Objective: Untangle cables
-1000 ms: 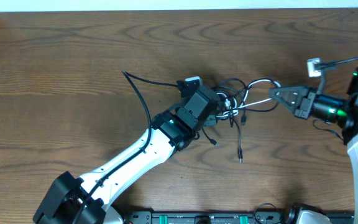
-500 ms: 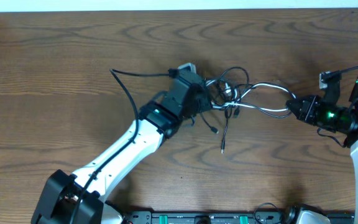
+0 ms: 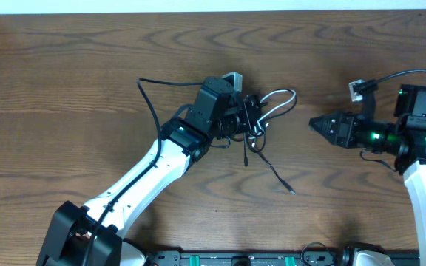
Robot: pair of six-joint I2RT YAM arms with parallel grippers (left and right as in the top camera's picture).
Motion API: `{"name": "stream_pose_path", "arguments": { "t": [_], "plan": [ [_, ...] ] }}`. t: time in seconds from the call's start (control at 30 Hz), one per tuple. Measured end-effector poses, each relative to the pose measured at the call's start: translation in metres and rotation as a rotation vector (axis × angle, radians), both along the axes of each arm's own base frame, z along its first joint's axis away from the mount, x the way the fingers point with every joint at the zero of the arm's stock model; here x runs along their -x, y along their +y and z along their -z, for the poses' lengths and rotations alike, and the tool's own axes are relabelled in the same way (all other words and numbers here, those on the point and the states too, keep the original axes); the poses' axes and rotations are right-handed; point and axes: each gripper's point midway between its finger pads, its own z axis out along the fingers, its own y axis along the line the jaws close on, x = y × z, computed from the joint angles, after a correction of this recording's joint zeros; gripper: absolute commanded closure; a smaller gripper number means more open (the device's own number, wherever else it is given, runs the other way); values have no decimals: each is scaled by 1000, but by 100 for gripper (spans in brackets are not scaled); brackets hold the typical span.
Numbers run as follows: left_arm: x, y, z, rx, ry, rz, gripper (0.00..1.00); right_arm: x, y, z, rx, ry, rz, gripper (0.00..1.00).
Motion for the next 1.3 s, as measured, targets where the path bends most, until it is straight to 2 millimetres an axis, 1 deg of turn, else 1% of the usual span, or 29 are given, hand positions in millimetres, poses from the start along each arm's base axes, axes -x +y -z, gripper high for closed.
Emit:
{"name": "stream_pose_path", "arguments": {
  "t": [0.1,0.2,0.33,0.47,0.67,1.0,1.3],
  "plan": [
    [2,-3,-3,29,18,4,92,4,4,5,23,27,-6,57],
    [0,-9,-11,74,15,4,92,8,7,13,52,74,7,57],
    [-5,-19,-33,166,-27,22,92,15,2,29,121,182,77,60],
    [-1,-28,-46,204,-83,97,92,15,-1,35,157,207,112,60],
    [14,-34,-45,188,-132,230,92,14,-3,36,163,218,130,69],
    [22,-37,-46,166,-217,332,92,19,16,22,51,198,48,70],
    [26,-38,-46,154,-261,378,92,19,22,17,13,190,24,71]
  ]
}}
